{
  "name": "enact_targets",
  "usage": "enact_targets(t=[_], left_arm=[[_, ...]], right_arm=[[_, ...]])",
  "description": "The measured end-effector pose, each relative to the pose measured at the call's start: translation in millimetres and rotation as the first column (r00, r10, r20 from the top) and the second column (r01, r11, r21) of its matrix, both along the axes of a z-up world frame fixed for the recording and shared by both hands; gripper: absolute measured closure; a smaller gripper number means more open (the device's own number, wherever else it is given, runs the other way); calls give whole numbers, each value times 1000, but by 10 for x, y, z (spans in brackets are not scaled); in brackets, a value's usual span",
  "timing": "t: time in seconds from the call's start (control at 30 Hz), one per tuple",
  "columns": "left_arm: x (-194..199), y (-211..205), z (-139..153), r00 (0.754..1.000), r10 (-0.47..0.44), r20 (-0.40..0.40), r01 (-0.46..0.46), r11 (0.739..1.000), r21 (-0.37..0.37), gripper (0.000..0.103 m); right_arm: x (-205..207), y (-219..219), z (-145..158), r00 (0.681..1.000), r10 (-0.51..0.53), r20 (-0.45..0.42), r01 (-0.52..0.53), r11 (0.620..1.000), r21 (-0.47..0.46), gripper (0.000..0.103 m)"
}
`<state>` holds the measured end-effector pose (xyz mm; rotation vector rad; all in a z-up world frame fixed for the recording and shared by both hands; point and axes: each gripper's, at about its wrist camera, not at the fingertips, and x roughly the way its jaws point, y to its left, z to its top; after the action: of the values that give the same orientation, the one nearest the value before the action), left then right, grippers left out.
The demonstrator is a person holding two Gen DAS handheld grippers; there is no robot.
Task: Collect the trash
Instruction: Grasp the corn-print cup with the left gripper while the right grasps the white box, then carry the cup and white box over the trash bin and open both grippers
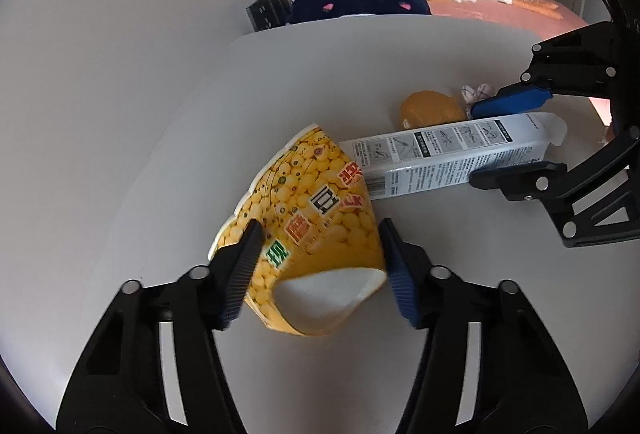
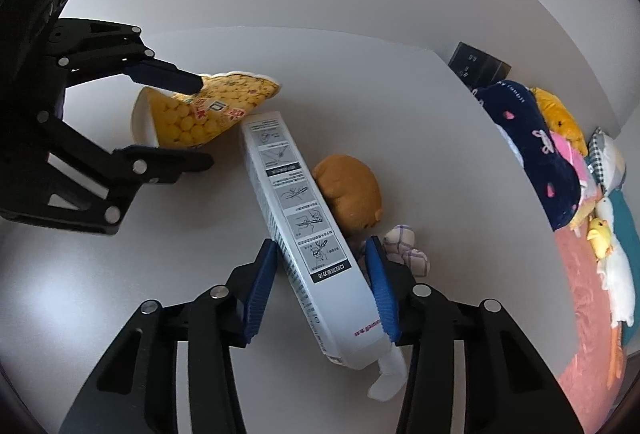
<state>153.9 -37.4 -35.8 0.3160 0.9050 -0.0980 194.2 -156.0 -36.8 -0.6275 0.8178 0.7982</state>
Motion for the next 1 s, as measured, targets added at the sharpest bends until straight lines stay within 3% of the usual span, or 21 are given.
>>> enact_targets(t=[0.07,0.17,0.43,1.0], left_arm=[[-16,5,5,1000,0,6,0,1000,7,53],[-35,21,19,1000,10,16,-10,1000,9,54],[-187,94,189,992,90,83,-87,995,-45,54],[-665,-266,538,987,78,141,-63,992,-107,54]], right_arm=[[-17,0,-6,1000,4,-2,-4,1000,1,58],[-53,-5,-15,999,8,-53,-6,1000,27,74],[-177,-78,30,996,-27,-86,38,992,121,75],[-678,-658,414,973,-219,-77,230,952,200,75]])
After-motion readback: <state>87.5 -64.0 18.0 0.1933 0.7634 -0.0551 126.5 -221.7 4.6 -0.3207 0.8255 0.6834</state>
